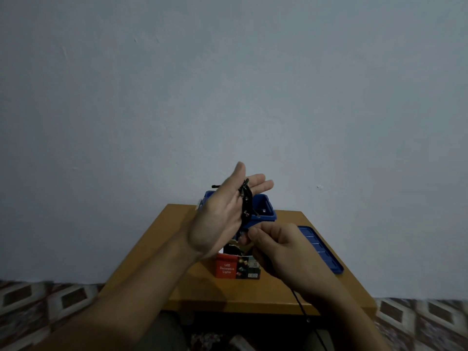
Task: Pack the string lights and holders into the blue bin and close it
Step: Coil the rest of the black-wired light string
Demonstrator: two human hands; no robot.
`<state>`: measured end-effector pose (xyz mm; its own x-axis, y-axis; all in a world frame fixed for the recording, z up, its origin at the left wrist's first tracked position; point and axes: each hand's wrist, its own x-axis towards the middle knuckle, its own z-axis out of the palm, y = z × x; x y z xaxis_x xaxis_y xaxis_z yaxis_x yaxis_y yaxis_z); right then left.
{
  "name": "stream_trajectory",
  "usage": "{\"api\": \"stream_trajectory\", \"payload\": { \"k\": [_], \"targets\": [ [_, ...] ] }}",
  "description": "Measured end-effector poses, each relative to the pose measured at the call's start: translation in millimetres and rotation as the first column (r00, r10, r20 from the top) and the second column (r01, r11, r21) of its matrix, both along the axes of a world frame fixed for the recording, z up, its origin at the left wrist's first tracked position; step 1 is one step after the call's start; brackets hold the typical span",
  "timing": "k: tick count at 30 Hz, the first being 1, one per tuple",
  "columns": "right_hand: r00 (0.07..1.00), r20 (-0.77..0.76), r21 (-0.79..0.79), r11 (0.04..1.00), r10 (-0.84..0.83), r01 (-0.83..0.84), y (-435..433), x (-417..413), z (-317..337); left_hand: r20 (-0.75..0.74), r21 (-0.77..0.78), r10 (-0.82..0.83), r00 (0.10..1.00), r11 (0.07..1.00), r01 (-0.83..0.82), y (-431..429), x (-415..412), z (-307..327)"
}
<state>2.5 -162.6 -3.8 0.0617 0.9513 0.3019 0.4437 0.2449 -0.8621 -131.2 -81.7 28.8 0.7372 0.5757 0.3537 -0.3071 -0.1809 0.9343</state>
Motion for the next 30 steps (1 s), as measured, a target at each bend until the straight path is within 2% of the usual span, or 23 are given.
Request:
{"api": "stream_trajectory", "payload": {
  "k": [5, 10, 12, 16, 22, 25, 30],
  "targets": [
    [0.999, -0.011, 0.014, 0.999, -0.035, 0.035, 0, 4, 2, -0.080, 0.036, 0.077, 0.994, 0.997, -0.074, -1, 5, -1],
    [0.999, 0.010, 0.065, 0.997, -0.050, 0.049, 0, 5, 2, -0.212, 0.179, 0.259, 0.942, 0.958, -0.223, 13, 9, -8],
    [0.999, 0.010, 0.072, 0.996, -0.044, 0.044, 0, 6, 3, -0.269, 0.254, 0.258, 0.928, 0.948, -0.190, 2, 7, -4],
    [1.000, -0.019, 0.043, 0.999, -0.020, 0.021, -1, 6, 4, -0.329, 0.275, 0.271, 0.905, 0.944, -0.183, -13, 2, 3],
    [0.992, -0.116, -0.050, 0.997, 0.045, -0.051, -7, 6, 11, -0.454, 0.420, 0.404, 0.794, 0.883, -0.209, -18, 1, 9],
    [0.983, -0.181, -0.053, 0.997, 0.043, -0.054, -9, 8, 16, -0.500, 0.399, 0.361, 0.787, 0.903, -0.161, -14, 1, 4],
    [0.963, -0.262, 0.043, 0.998, 0.064, -0.054, -13, 10, 24, -0.511, 0.199, 0.175, 0.842, 0.976, -0.083, -7, -2, -1]
  ]
}}
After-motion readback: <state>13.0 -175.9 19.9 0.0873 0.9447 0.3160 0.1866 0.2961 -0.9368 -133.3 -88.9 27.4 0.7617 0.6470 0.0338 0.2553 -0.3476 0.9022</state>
